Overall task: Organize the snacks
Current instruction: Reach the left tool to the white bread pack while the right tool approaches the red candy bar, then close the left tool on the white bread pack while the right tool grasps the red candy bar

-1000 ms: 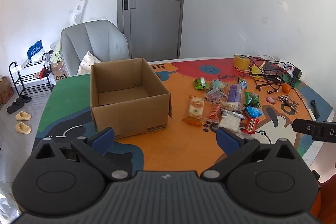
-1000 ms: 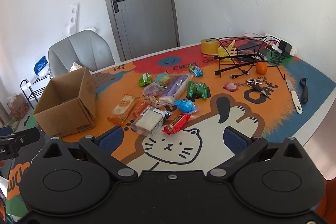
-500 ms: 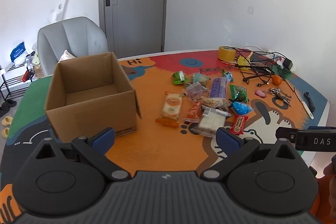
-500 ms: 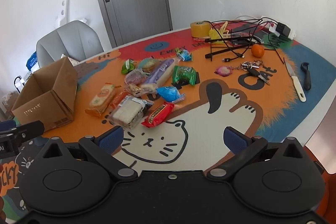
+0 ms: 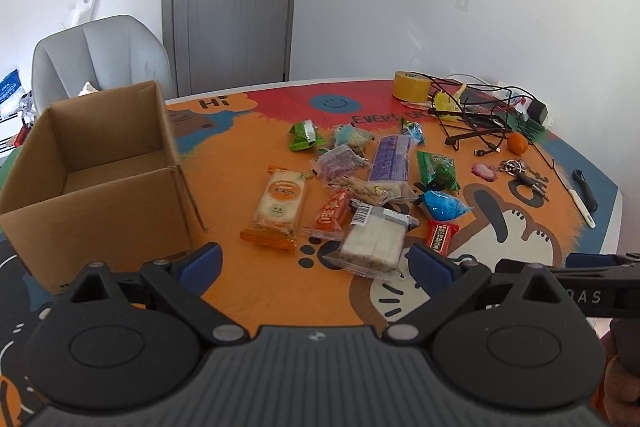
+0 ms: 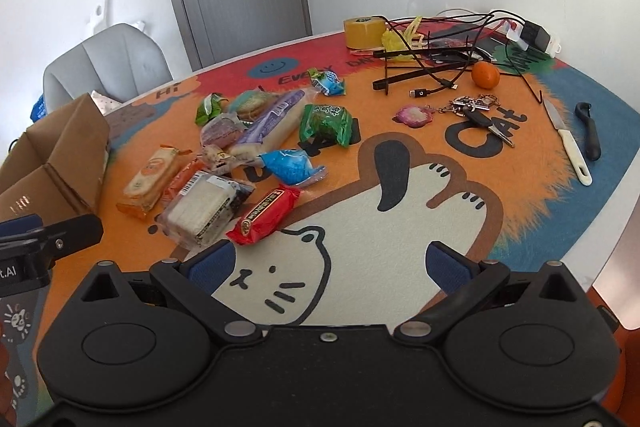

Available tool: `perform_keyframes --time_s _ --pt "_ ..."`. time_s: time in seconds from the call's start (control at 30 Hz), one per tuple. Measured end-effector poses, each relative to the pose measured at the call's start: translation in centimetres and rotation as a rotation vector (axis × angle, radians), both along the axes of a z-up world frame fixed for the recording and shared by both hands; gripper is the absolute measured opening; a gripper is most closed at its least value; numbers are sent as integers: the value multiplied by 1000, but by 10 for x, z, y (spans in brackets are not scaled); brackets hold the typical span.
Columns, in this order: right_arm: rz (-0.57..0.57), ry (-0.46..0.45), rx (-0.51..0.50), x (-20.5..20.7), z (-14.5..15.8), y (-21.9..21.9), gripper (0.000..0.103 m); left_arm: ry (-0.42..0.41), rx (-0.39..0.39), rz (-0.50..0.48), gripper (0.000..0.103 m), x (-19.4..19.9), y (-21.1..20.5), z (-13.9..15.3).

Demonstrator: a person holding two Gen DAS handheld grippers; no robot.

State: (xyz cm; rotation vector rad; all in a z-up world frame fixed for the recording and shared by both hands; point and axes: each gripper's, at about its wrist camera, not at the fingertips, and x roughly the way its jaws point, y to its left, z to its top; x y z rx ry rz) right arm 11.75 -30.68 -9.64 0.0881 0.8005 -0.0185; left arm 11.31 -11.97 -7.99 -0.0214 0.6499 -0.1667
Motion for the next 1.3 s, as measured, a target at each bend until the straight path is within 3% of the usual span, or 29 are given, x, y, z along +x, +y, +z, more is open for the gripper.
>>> perform_keyframes --time_s 0.3,0.47,0.77,1.0,1.03,1.1,1.3 --pt "-14 26 6 17 -18 -6 103 68 -19 -38 76 29 -18 -22" --pt "-3 -1 42 25 -22 -11 101 85 -25 -47 72 41 -26 -31" --pt "44 21 112 45 -32 -10 76 125 -34 -57 64 64 -35 -46" --pt "35 11 137 53 -32 -14 74 143 -30 -60 63 73 -43 -51" --pt "33 11 136 55 -32 -15 74 152 -38 -58 62 75 -43 -52" --pt "28 14 136 58 -32 -16 74 162 -50 -67 49 75 -43 -54" --pt "46 23 144 65 -35 -10 74 177 -55 -26 46 70 -34 -50"
